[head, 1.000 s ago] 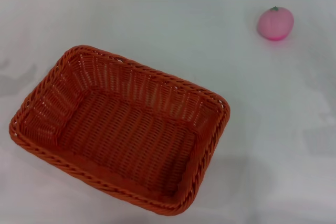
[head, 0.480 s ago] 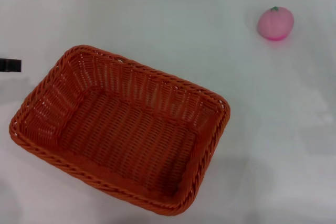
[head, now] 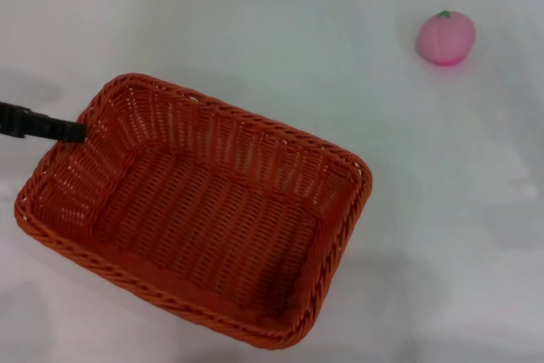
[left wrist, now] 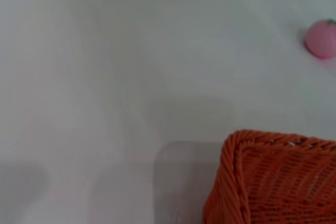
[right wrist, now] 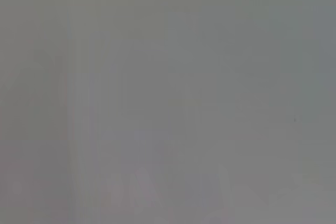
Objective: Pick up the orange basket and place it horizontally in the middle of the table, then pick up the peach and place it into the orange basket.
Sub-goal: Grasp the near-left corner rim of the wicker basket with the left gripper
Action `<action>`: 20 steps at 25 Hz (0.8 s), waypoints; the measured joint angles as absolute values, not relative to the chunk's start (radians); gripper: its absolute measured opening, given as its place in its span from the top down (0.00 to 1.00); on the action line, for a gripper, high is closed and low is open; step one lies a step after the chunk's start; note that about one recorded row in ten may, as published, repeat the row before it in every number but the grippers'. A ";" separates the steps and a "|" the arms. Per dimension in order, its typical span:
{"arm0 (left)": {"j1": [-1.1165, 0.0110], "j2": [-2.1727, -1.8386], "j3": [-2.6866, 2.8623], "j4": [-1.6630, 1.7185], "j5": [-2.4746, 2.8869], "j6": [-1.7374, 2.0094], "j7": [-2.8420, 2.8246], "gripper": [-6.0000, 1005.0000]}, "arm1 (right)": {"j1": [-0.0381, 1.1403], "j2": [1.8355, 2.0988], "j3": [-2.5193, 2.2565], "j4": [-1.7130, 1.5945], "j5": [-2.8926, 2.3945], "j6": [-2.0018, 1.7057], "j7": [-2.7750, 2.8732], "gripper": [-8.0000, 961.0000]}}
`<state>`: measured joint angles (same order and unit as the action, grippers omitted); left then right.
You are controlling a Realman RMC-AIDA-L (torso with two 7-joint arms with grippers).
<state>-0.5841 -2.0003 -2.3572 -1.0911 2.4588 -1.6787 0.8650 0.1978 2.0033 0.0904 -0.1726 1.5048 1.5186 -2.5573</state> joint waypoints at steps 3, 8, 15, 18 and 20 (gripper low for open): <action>-0.602 -2.006 -2.338 -1.055 2.477 -1.656 0.853 0.19 | 0.199 2.003 0.090 -0.172 1.505 1.519 -2.557 0.20; -0.631 -2.012 -2.336 -1.026 2.521 -1.647 0.836 0.19 | 0.201 2.003 0.090 -0.172 1.505 1.518 -2.557 0.20; -0.685 -2.022 -2.330 -0.952 2.585 -1.624 0.831 0.19 | 0.203 2.003 0.087 -0.172 1.505 1.514 -2.557 0.20; -0.694 -2.032 -2.311 -0.949 2.604 -1.608 0.824 0.19 | 0.201 2.003 0.089 -0.172 1.505 1.514 -2.557 0.20; -0.701 -2.035 -2.294 -0.951 2.616 -1.601 0.808 0.19 | 0.200 2.003 0.090 -0.172 1.505 1.513 -2.557 0.20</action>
